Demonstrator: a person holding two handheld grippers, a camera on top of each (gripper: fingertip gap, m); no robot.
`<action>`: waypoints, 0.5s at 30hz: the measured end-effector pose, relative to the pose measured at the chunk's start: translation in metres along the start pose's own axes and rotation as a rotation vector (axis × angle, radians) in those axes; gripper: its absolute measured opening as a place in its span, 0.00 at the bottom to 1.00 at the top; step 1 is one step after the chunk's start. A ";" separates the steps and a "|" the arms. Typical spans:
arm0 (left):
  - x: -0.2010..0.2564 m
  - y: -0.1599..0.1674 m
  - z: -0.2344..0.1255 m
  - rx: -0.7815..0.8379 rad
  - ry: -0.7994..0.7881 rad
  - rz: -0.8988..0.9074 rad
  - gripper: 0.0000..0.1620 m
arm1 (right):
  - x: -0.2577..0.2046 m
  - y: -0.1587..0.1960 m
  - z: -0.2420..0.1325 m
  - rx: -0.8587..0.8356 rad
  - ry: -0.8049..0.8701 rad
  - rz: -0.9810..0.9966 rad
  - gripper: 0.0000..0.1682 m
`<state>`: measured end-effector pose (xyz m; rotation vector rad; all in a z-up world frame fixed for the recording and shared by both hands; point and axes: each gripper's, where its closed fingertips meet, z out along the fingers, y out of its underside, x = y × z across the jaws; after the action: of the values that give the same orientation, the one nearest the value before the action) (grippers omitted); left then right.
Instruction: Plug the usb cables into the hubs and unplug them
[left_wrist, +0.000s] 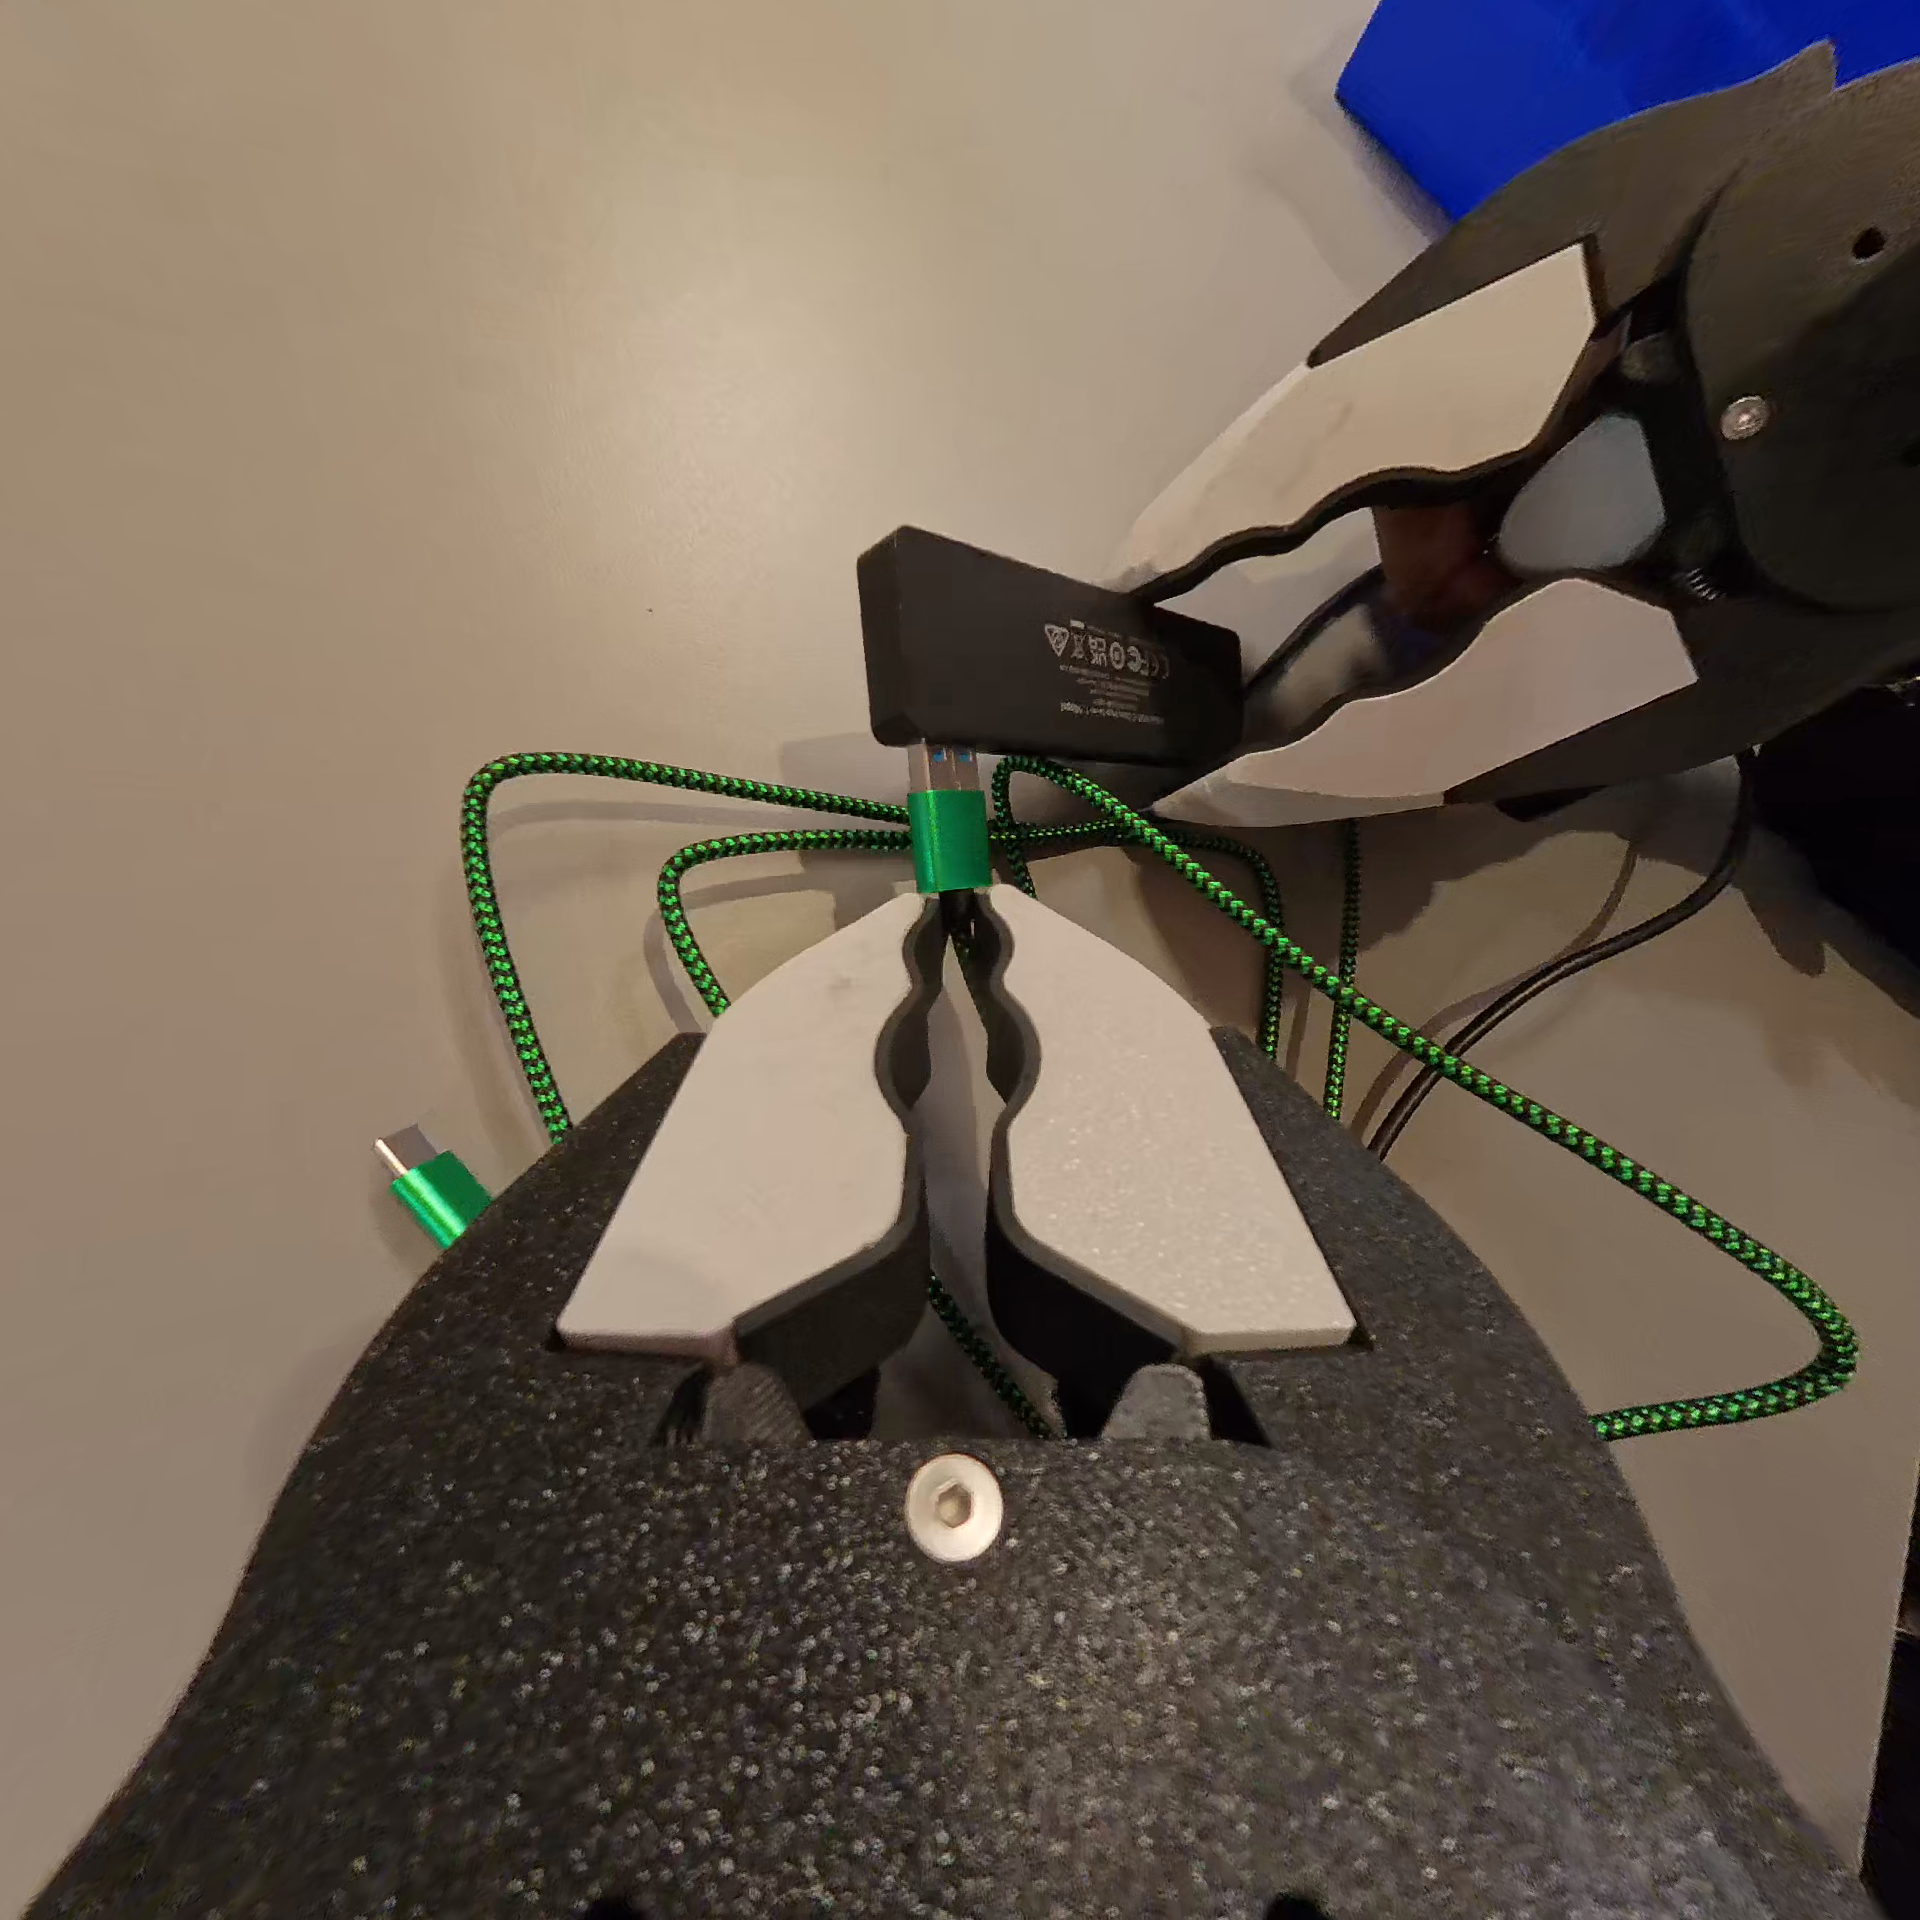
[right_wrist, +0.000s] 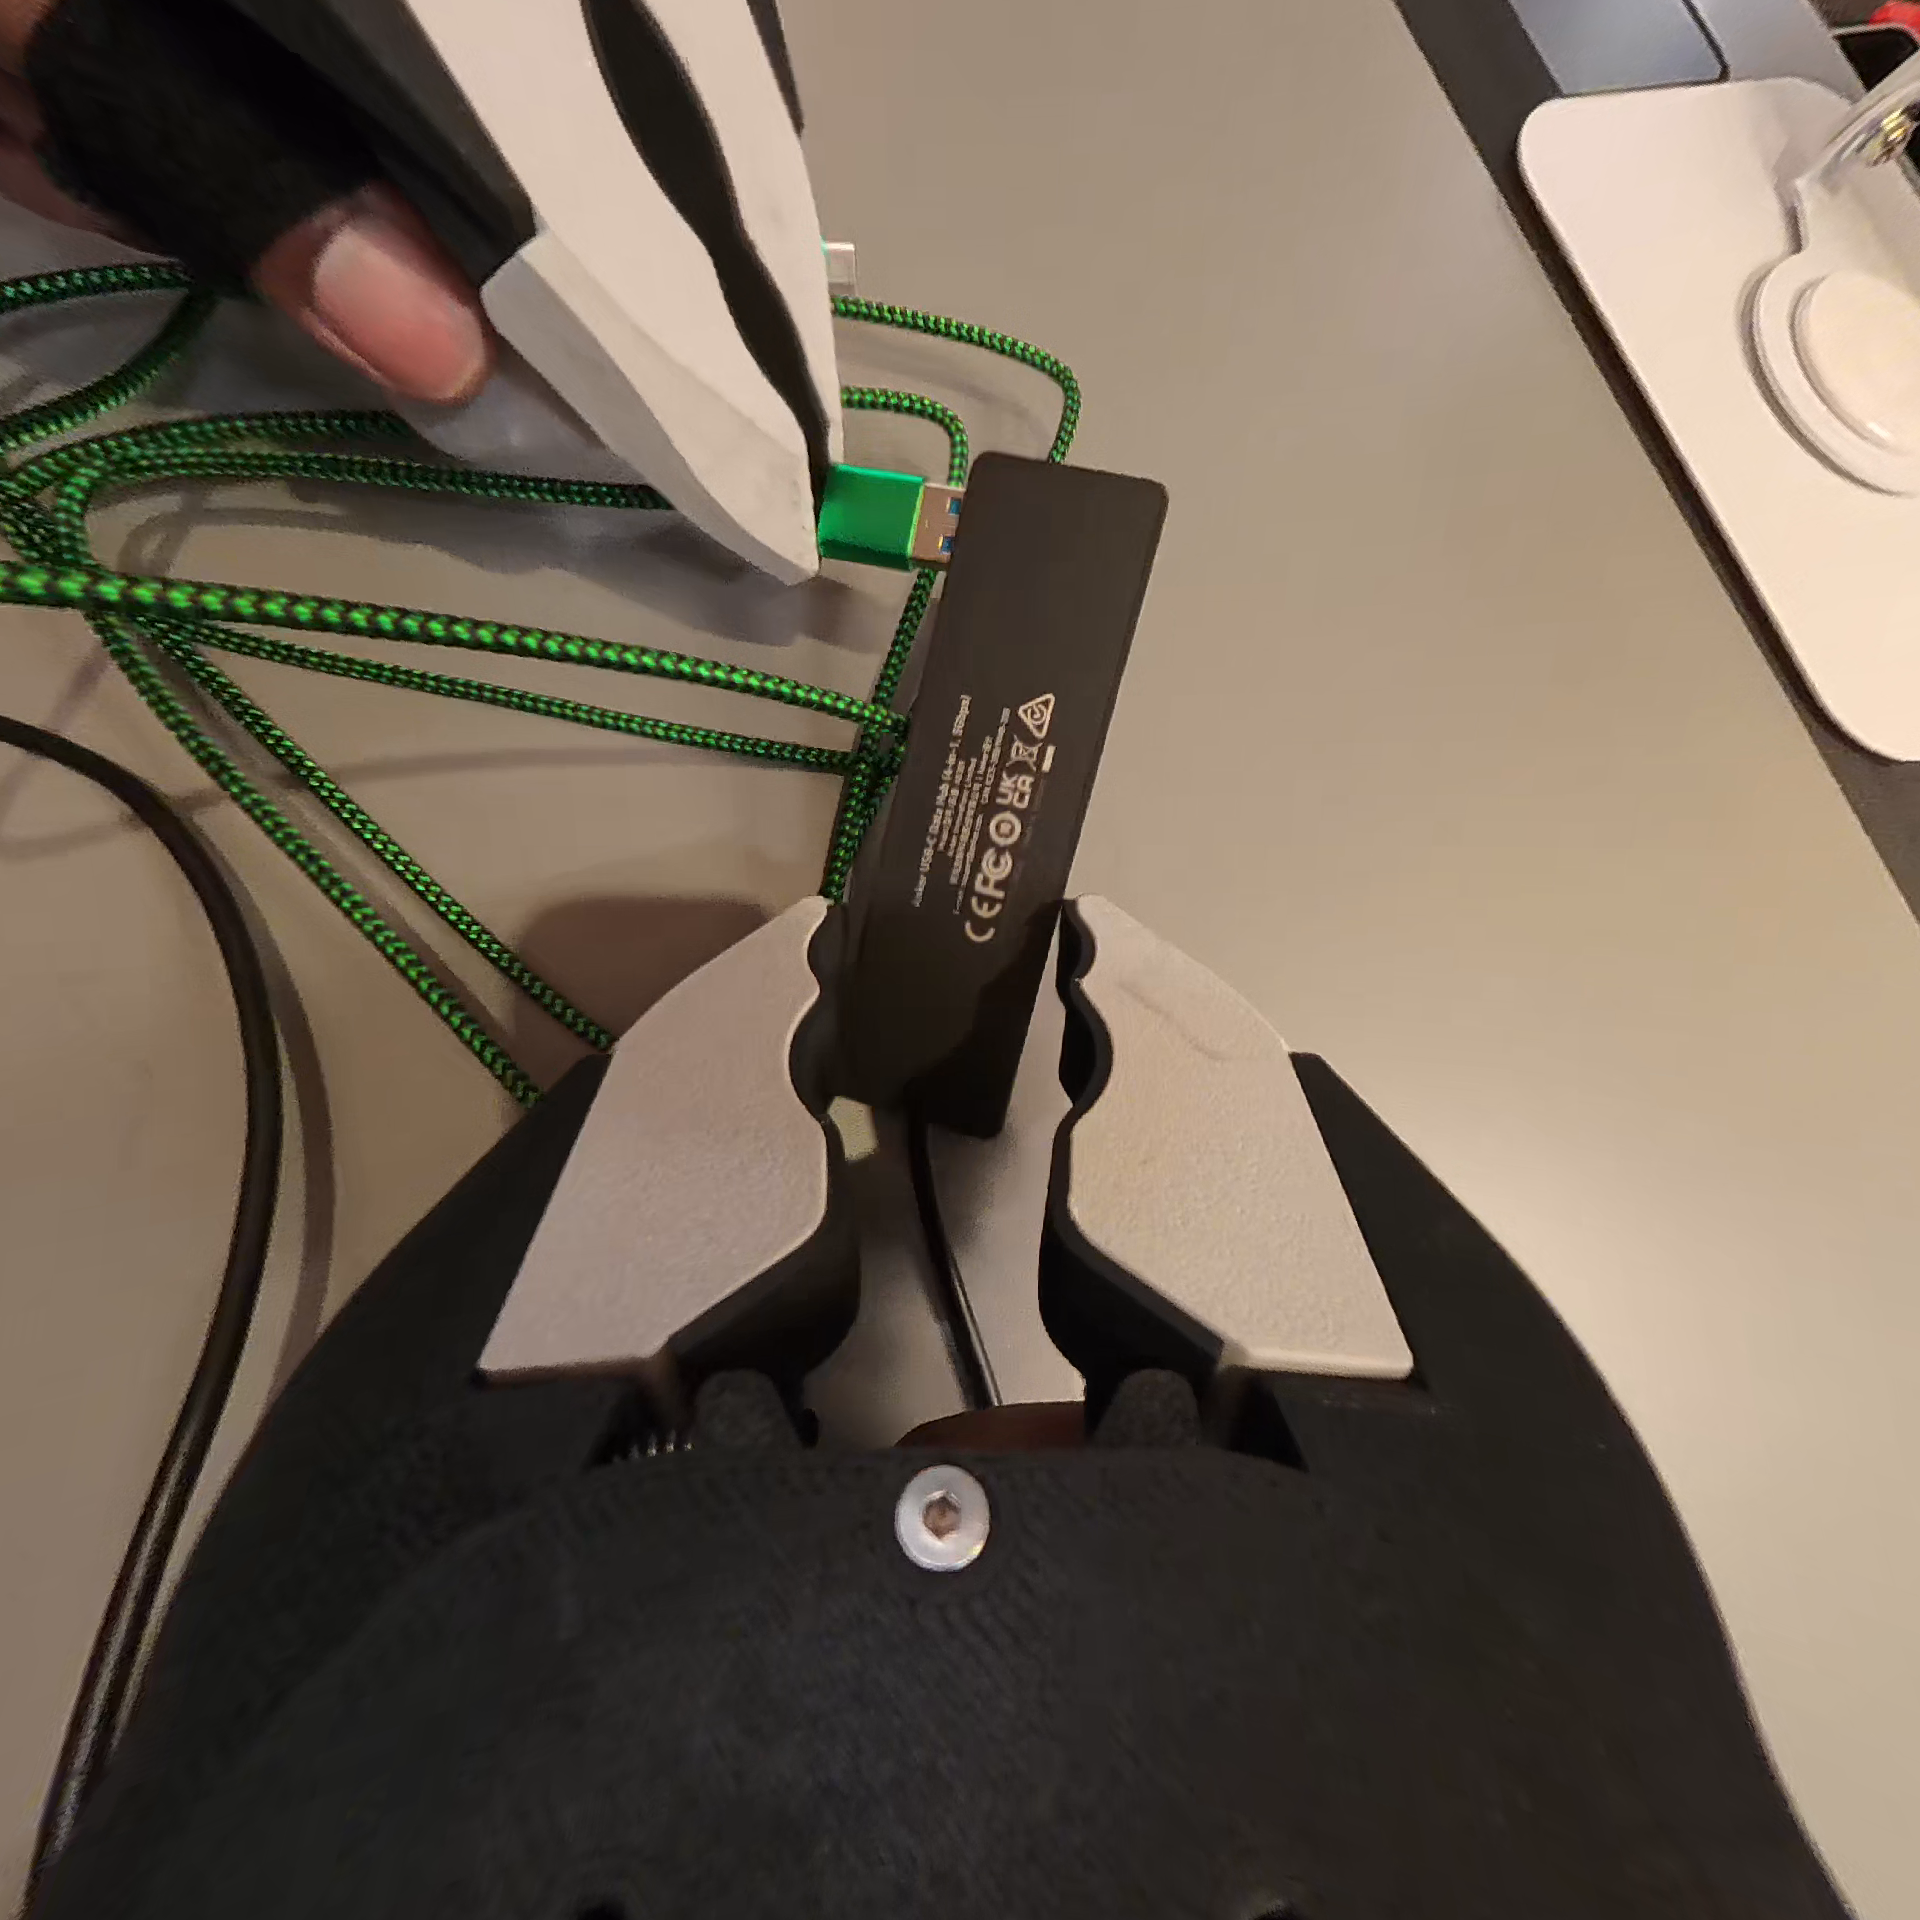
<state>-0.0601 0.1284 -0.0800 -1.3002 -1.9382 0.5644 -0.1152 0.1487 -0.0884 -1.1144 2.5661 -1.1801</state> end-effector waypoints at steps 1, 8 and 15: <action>0.001 0.000 0.001 -0.001 0.008 -0.001 0.03 | 0.000 0.001 0.002 -0.006 0.004 0.002 0.24; 0.012 -0.002 0.004 0.006 0.048 0.022 0.03 | 0.002 0.000 0.008 -0.007 0.001 0.035 0.25; 0.024 -0.003 0.004 0.008 0.104 0.035 0.03 | 0.005 0.002 -0.002 -0.030 0.025 -0.103 0.23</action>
<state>-0.0703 0.1493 -0.0724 -1.3345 -1.8300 0.5116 -0.1208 0.1472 -0.0874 -1.2608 2.5815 -1.1886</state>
